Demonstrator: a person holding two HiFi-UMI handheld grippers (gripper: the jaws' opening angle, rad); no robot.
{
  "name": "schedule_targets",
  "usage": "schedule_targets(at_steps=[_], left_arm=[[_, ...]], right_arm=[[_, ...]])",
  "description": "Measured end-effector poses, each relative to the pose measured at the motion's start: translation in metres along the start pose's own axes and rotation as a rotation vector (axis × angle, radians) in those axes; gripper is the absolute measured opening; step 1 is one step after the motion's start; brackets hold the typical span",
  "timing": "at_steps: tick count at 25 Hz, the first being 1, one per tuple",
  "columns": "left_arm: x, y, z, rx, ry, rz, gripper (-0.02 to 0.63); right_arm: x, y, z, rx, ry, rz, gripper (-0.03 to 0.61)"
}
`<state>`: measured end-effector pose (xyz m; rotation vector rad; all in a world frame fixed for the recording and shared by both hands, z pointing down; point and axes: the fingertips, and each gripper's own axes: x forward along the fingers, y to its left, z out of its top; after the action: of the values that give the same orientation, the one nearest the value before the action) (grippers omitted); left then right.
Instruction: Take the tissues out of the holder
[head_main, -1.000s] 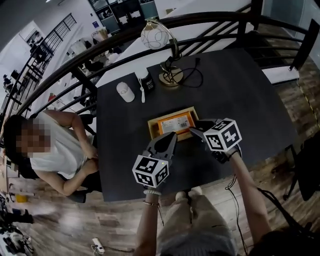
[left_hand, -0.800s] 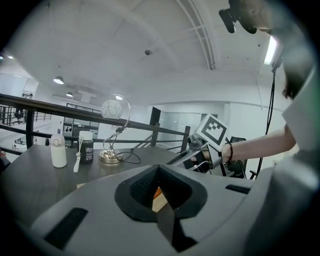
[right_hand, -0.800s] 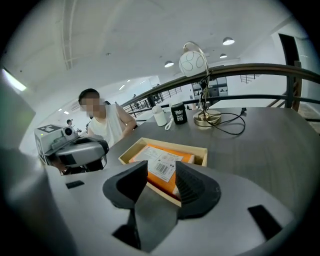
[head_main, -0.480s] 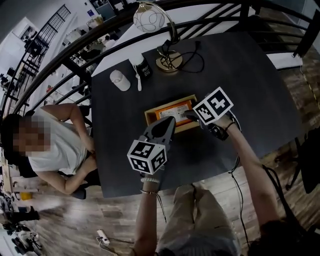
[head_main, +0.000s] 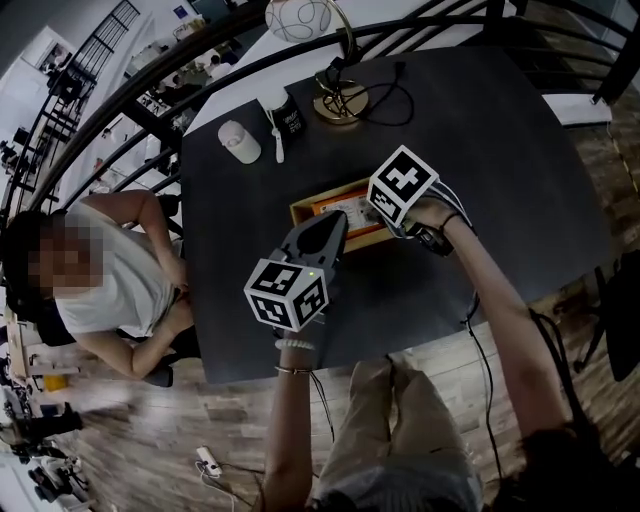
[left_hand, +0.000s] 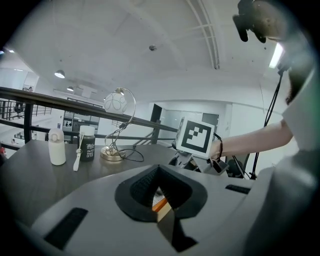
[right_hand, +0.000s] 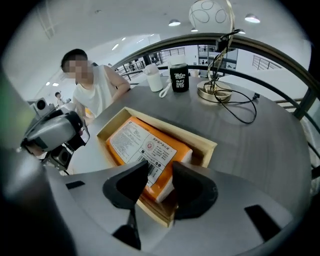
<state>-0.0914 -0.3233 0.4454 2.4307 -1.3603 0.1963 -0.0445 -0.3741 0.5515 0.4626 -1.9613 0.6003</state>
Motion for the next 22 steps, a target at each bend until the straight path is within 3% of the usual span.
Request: schedule_targets(at_steps=[3,5,8,14,22], left_arm=[[-0.003,-0.003,-0.004,-0.013,-0.004,0.0,0.008],[-0.004,-0.005,-0.008,-0.018,-0.002,-0.003,0.008],[-0.008,-0.007,-0.014,-0.018,0.007,-0.007,0.008],[-0.017,-0.006,-0.01,-0.018,-0.004,-0.002,0.008],[-0.026,0.0,0.003,-0.015,-0.034,0.0,0.008]], right_arm=[[0.003,0.003,0.004,-0.046,0.021,-0.034,0.137],[0.003,0.005,0.007,-0.058,-0.017,-0.051,0.068],[-0.001,0.009,0.009,-0.07,-0.089,-0.048,0.024],[-0.019,0.014,0.01,-0.046,-0.252,-0.03,0.015],[-0.057,0.02,0.016,-0.059,-0.348,-0.051,0.014]])
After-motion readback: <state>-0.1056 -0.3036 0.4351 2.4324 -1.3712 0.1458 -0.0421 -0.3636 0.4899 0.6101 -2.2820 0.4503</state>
